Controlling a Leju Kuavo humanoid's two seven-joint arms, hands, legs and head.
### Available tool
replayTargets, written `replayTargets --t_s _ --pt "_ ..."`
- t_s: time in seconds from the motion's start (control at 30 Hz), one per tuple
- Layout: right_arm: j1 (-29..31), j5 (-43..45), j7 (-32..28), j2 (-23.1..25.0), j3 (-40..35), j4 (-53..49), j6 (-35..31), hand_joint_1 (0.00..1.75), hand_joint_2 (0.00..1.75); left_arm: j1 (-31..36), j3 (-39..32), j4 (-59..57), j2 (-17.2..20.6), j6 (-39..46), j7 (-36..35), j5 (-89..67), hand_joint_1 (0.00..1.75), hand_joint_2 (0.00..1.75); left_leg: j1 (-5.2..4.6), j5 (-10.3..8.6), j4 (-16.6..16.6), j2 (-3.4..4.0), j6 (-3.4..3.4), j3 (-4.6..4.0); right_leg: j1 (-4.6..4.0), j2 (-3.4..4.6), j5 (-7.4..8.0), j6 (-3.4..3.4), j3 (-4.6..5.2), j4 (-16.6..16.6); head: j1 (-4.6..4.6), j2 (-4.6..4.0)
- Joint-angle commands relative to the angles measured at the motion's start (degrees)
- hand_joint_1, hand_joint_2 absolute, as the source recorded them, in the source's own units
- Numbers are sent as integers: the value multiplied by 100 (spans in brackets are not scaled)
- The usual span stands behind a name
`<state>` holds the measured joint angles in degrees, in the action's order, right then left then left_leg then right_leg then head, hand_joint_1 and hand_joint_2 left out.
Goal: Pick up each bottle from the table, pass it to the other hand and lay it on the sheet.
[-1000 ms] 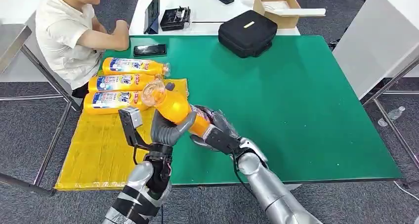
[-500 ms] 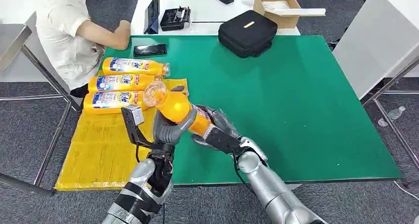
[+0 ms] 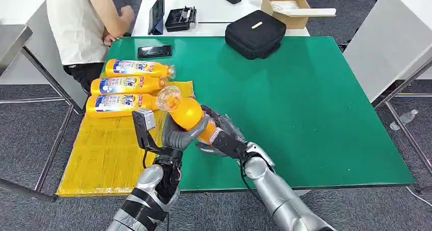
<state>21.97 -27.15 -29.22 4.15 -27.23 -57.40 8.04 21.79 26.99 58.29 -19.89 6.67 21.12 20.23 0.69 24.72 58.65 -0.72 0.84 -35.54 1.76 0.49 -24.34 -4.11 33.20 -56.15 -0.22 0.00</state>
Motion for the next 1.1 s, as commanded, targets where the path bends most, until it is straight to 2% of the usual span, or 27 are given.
replayTargets --t_s 0.03,0.33,0.47,0.6,0.63,0.67,0.77,0.83,0.87,0.93,1.03,1.07,1.1 --pt "-265 63 206 218 427 -334 -169 0 175 -130 -154 362 -11 230 5 -658 175 175 0 2 -2 2 0 7 -3 -4 -3 14 -7 1 -2 0" --pt "-267 65 206 236 486 -332 -181 0 175 -140 -164 359 -11 231 9 -681 175 175 2 6 -2 5 0 19 -6 -4 -5 23 -22 5 -2 0" --pt "-727 -34 248 354 1219 -715 -557 0 175 -349 -445 651 -11 410 6 -1366 175 175 2 4 -5 1 -1 15 -5 -5 -4 18 -17 6 -2 0" --pt "-1582 -649 372 109 2147 -1334 -924 0 175 -679 -1032 1758 112 1190 67 -3961 175 175 1 4 -8 -20 0 14 -4 -23 -7 13 -22 11 -4 0" --pt "-1698 -783 289 59 2383 -1322 -997 0 175 -747 -1243 2055 81 1135 -24 -4367 175 175 4 16 -13 -20 1 44 -11 -32 -20 32 -57 19 -2 0" --pt "-1786 -1032 339 -10 2774 -1244 -1278 0 175 -820 -1487 2488 81 1223 -108 -4971 175 175 3 7 -10 -27 2 21 -6 -33 -11 18 -33 15 -4 0" --pt "-1932 -1331 114 31 3725 -1360 -1485 0 175 -1064 -1857 3277 43 1234 -107 -6191 175 175 1 9 -3 -23 1 13 -4 -29 -12 17 -25 8 -2 0" --pt "-1952 -1401 -77 170 4068 -1560 -1454 0 175 -1206 -1857 3528 188 1663 -260 -7880 175 175 -2 11 -1 -16 1 8 -2 -23 -12 19 -20 5 -2 0" --pt "-1906 -1351 -228 298 4242 -1731 -1387 0 175 -1314 -1740 3579 380 1843 -688 -9313 175 175 -6 10 -1 -11 1 1 2 -17 -11 17 -9 2 0 0" --pt "-1842 -1415 -324 397 4277 -1874 -1381 0 175 -1289 -1647 3334 627 1941 -1020 -10196 175 175 -7 12 -4 5 -2 5 3 -1 -8 20 -5 1 -4 0" --pt "-1740 -1410 -398 377 4112 -1790 -1354 0 175 -968 -1482 2359 1166 2155 -1345 -10946 175 175 -6 6 -15 3 -6 18 1 -4 -4 28 -18 7 0 0" --pt "-1704 -1368 -448 341 4052 -1688 -1376 0 175 -784 -1282 1932 1563 2233 -1632 -11023 175 175 -6 5 -12 2 -5 10 1 -4 -3 22 -10 6 -2 0" --pt "-1701 -1355 -472 318 4037 -1638 -1435 0 175 -748 -1406 1697 1559 2314 -1638 -10966 175 175 -5 1 -14 -3 -5 12 1 -7 -1 18 -10 9 -2 0"
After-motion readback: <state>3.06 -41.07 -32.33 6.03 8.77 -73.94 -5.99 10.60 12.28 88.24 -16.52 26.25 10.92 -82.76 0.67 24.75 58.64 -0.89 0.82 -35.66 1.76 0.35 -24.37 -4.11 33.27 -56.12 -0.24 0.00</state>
